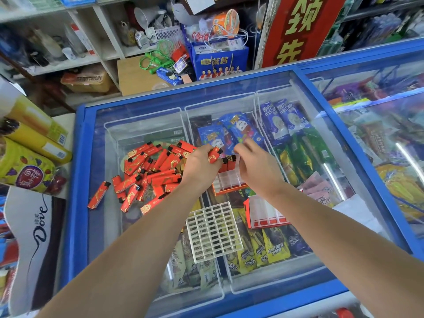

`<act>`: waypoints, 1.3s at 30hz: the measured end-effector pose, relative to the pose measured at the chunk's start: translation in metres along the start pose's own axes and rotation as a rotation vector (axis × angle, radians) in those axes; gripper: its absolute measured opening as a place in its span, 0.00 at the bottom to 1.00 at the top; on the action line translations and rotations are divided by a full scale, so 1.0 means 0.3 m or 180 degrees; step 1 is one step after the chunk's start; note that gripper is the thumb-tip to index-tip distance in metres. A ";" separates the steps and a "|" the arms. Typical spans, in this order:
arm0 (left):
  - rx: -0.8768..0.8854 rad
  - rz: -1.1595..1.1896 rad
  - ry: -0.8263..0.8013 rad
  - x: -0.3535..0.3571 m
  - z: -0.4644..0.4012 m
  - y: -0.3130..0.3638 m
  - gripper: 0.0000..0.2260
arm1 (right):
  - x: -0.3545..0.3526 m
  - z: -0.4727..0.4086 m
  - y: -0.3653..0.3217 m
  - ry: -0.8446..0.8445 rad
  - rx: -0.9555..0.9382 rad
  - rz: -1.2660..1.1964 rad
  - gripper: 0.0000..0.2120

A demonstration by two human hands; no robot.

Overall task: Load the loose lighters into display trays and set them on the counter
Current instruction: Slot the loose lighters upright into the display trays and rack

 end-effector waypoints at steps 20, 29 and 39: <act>0.0731 -0.0240 -0.0170 0.017 0.041 0.097 0.08 | -0.111 -0.019 0.064 0.0185 0.1215 -0.2240 0.11; 0.0465 -0.1409 -0.0066 0.013 0.038 0.035 0.16 | -0.115 -0.016 0.092 -0.0559 0.0393 -0.0827 0.09; 0.0468 -0.1344 -0.0009 0.017 0.036 0.027 0.20 | -0.020 -0.001 0.056 -0.0729 0.0148 0.0162 0.12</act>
Point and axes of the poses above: each hand's wrist, its own z-axis away from the middle knuckle, its own x-axis out of the palm, y = z × x, the point moved 4 cm from there along -z, towards the middle knuckle, and after that the axes turned 11 degrees about -x, right-handed, at the moved point
